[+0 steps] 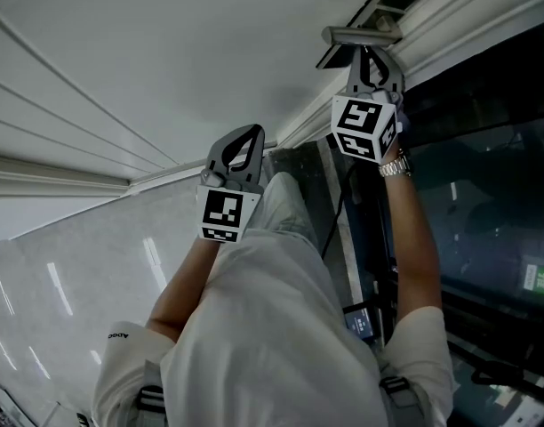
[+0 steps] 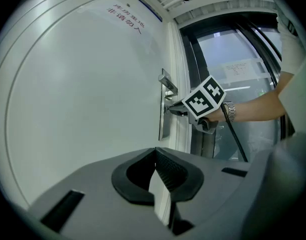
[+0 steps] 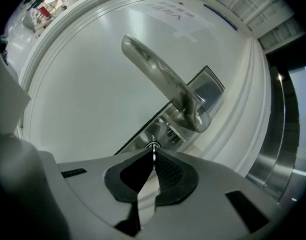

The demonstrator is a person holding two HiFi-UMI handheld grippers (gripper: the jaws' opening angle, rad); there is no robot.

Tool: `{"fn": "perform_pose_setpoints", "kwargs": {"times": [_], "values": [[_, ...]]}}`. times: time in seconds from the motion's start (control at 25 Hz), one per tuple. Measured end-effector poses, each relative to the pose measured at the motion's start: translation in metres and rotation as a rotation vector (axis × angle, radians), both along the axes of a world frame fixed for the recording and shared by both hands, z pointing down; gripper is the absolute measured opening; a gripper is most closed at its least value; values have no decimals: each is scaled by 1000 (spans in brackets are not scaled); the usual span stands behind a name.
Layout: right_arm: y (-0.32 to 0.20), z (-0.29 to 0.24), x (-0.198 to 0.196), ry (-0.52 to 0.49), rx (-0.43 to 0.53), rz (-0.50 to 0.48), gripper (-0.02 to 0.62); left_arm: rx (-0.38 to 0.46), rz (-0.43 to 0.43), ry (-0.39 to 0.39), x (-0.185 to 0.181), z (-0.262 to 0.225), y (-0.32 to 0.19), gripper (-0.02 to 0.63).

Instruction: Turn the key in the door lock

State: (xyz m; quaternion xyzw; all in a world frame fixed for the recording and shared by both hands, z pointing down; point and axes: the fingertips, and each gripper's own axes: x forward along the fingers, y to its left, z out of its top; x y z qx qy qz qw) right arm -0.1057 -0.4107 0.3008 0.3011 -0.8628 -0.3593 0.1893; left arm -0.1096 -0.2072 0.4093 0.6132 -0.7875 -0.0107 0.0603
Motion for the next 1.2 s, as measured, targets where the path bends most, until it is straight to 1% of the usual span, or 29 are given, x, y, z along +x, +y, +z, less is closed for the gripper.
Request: {"fn": "perform_pose_setpoints", "kwargs": {"times": [0.28, 0.56, 0.84, 0.92, 1.08, 1.2], "values": [[-2, -1, 0, -138, -247, -16, 12, -3, 9, 1, 3, 1, -1, 9], [-6, -1, 3, -301, -535, -29, 12, -4, 15, 2, 4, 2, -1, 9], [-9, -1, 5, -490, -841, -45, 12, -5, 19, 3, 5, 2, -1, 9], [-10, -2, 6, -529, -899, -50, 12, -5, 18, 2, 4, 1, 0, 9], [-11, -1, 6, -571, -963, -54, 12, -5, 18, 2, 3, 2, 2, 9], [-12, -1, 7, -618, -1037, -59, 12, -8, 17, 2, 2, 2, 3, 9]]}}
